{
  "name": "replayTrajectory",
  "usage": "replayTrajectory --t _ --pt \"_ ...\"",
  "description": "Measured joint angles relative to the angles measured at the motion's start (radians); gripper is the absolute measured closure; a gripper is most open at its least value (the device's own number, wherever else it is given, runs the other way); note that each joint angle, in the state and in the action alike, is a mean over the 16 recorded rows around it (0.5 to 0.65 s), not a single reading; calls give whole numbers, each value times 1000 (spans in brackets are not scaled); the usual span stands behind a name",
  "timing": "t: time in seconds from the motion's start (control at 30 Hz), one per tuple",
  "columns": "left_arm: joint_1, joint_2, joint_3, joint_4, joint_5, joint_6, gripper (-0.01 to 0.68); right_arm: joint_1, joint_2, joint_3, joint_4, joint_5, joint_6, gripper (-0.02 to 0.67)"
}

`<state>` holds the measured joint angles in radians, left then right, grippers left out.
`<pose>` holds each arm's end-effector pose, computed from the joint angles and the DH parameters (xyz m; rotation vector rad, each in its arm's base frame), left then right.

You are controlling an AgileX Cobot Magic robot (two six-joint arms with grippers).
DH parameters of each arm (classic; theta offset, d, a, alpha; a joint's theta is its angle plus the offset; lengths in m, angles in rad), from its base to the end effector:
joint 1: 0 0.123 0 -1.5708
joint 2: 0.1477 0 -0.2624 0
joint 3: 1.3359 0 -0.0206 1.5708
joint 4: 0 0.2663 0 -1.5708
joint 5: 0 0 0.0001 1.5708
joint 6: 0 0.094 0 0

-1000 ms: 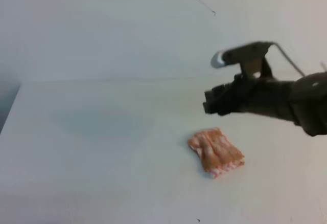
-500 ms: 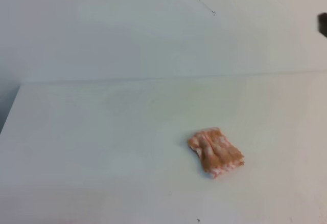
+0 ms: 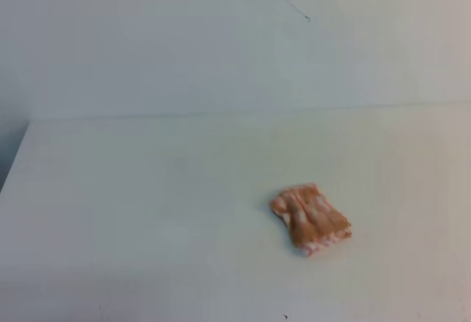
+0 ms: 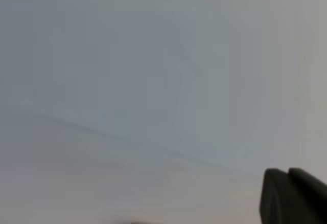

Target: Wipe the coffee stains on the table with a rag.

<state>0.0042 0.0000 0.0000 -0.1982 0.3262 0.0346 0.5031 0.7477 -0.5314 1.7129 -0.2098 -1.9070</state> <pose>0.0952 -0.0056 0.1836 -0.0972 1.8037 -0.1633 0.1788 0.0764 0.2994 -0.4414 1.6695 0.0508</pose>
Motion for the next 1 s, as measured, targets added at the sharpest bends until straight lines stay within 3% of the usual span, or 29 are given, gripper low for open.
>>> replayTrajectory --t 0.07,0.2,0.43,0.6,0.77,1.0 --pt "0 0 0 0 0 0 674 0 -27 52 -78 142 76 651" --pt "0 0 0 0 0 0 674 0 -57 116 -409 450 354 651" --pt "0 0 0 0 0 0 674 0 -89 123 -1215 823 1024 652" --pt "0 0 0 0 0 0 674 0 -165 94 -1755 890 1573 652" --pt "0 0 0 0 0 0 674 1 -301 88 -2002 833 1914 651" --pt "0 0 0 0 0 0 674 1 -513 126 -2108 757 2140 651"
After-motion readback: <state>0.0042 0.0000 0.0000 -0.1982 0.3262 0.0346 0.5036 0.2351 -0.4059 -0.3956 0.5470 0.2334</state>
